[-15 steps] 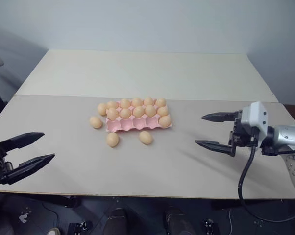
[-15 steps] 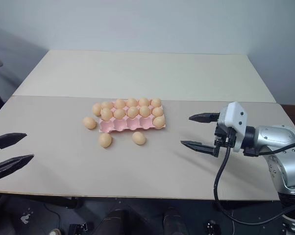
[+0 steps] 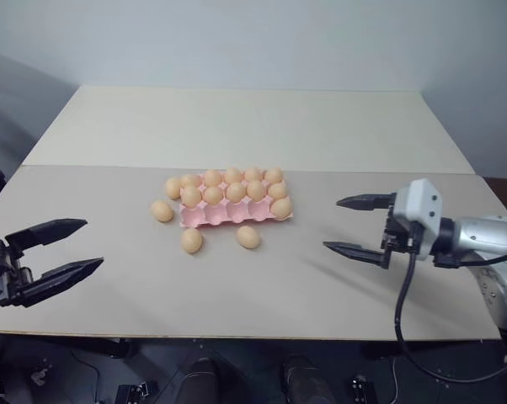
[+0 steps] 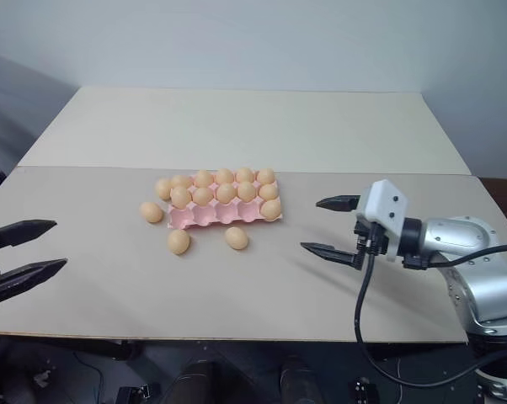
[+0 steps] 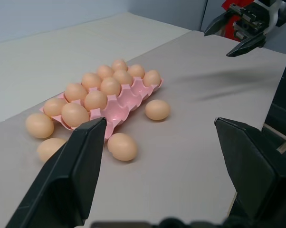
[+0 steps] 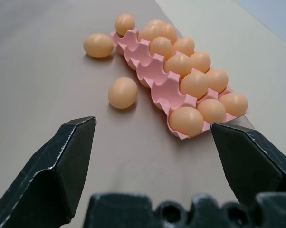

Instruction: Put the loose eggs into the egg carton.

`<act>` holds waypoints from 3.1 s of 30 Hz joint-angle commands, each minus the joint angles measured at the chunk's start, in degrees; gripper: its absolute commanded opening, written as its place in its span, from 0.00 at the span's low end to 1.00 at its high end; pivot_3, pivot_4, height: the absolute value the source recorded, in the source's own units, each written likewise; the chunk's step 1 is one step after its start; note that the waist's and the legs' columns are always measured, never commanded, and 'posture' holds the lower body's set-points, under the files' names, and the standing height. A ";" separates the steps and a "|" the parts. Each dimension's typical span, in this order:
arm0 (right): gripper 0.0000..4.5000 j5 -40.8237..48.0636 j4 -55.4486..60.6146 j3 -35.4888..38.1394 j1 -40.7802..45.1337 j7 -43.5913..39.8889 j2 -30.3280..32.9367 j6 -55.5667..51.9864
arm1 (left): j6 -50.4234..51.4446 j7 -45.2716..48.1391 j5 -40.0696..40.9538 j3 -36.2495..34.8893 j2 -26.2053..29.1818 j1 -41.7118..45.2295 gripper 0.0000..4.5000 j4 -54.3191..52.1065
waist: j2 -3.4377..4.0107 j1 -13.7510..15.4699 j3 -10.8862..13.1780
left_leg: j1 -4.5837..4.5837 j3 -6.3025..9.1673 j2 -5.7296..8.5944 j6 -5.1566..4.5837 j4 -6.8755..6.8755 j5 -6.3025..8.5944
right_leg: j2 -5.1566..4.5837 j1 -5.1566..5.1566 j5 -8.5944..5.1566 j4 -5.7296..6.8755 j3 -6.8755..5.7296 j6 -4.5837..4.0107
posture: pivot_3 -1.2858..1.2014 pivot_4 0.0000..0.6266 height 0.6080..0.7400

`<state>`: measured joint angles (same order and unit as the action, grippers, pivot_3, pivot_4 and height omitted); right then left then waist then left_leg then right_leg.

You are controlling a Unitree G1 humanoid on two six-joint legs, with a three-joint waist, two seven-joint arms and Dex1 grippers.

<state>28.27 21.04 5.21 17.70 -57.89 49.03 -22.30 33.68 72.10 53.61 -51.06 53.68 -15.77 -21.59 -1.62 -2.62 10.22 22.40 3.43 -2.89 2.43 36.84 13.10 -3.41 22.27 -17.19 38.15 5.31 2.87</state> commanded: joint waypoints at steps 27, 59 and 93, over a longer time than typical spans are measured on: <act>1.00 -22.70 -5.71 -35.61 22.52 20.41 -23.99 -27.51 | -2.28 1.50 -2.40 6.69 0.37 4.16 0.88 1.25 | 0.00 -0.11 0.00 | 0.06 0.04 -0.02 0.01 -0.04 -0.01 | 0.01 0.15 0.02 0.08 -0.04 -0.04 | 0.52 0.24 1.00; 0.84 -27.06 -5.79 -33.96 22.87 19.06 -25.95 -22.68 | -1.83 0.83 -1.81 4.00 -0.59 1.07 0.88 -0.94 | 0.01 -1.46 0.00 | 0.20 0.07 -0.03 0.01 -0.06 -0.01 | 0.04 0.46 0.02 0.33 -0.01 -0.06 | 0.52 0.24 1.00; 0.45 -26.20 -5.06 -27.79 26.18 16.80 -28.54 -24.48 | -1.51 -1.21 0.28 1.39 -1.63 0.16 0.88 -2.11 | 0.00 -1.38 0.00 | 0.53 0.07 -0.02 0.08 -0.05 -0.05 | 0.02 0.87 0.03 0.55 -0.01 -0.07 | 0.52 0.24 1.00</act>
<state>1.27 12.92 -25.39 42.21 -40.99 20.28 -46.43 32.65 71.39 52.20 -48.36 51.88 -16.36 -23.38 -1.62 -4.00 10.22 22.93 3.50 -2.91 2.51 36.79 13.05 -3.39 23.15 -17.16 38.71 5.29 2.80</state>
